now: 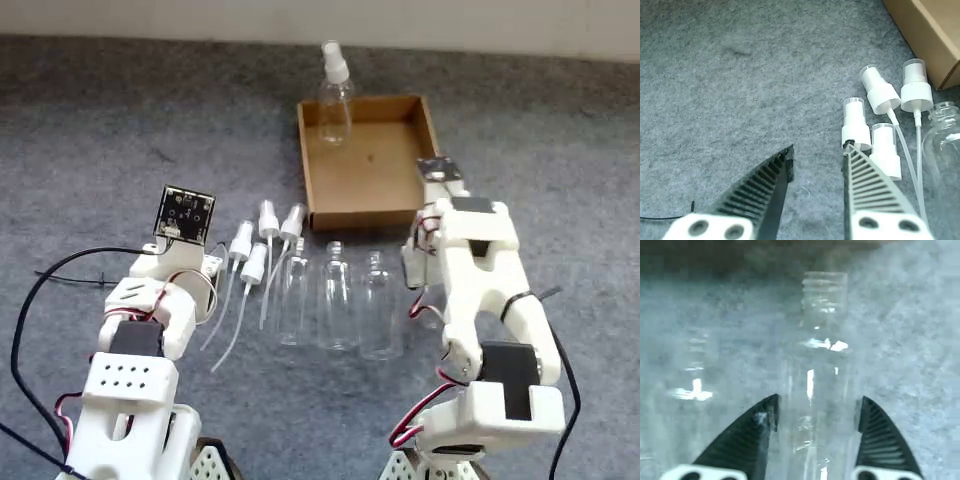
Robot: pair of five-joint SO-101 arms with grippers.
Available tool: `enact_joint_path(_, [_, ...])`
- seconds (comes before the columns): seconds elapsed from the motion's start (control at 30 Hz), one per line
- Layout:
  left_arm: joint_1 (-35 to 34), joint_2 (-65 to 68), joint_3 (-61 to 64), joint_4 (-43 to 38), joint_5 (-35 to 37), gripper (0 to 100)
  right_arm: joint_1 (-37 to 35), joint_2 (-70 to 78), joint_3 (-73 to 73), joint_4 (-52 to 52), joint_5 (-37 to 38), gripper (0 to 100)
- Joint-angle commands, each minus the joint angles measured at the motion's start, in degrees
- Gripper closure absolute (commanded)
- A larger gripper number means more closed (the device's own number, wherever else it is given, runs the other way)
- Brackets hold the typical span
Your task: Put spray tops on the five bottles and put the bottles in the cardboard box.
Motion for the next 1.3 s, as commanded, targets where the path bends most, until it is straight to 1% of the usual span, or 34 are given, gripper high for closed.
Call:
enact_joint_path(0.0, [-0.40,-0.84,-0.31,-1.14,0.44,84,8.40,-3.82,-0.04,-0.13,4.40,86.8])
enact_joint_path(0.13, [-0.40,-0.84,-0.31,-1.14,0.44,84,19.56,-5.93,2.15,-0.57,10.20,87.3])
enact_joint_path(0.23, [-0.40,-0.84,-0.31,-1.14,0.44,84,25.98,-6.29,3.38,-0.57,16.79,87.2])
enact_joint_path(0.33, [-0.31,-0.84,-0.31,-1.14,0.44,84,30.11,-6.37,5.05,-0.57,21.36,86.8])
enact_joint_path(0.43, [-0.31,-0.84,-0.31,-1.14,0.53,84,31.96,-6.37,6.20,-0.57,24.53,86.7])
enact_joint_path(0.5, [-0.31,-0.84,-0.31,-1.14,0.62,84,32.40,-6.37,6.37,-0.57,24.97,84.9])
enact_joint_path(0.63, [-0.31,-0.84,-0.31,-1.14,0.70,84,32.31,-6.37,6.46,-0.04,24.97,75.0])
enact_joint_path(0.73, [-0.31,-0.84,-0.31,-1.14,0.70,84,32.13,-6.37,6.37,-0.04,24.97,70.9])
enact_joint_path(0.83, [-0.31,-0.84,-0.31,-1.14,0.70,84,31.43,-6.90,6.02,0.04,24.53,70.9])
enact_joint_path(0.93, [-0.31,-0.84,-0.31,-1.14,0.70,84,29.76,-6.46,4.97,2.24,21.19,70.9])
enact_joint_path(1.0, [-0.31,-0.84,-0.31,-1.14,0.70,84,27.03,-6.29,1.45,3.91,20.22,70.9])
enact_joint_path(1.1, [-0.22,-0.84,-0.31,-1.14,0.70,84,24.04,-4.35,-4.18,6.64,16.53,70.9])
enact_joint_path(1.27, [-0.22,-0.84,-0.31,-1.14,0.70,84,23.25,4.97,-17.80,12.62,14.68,70.9])
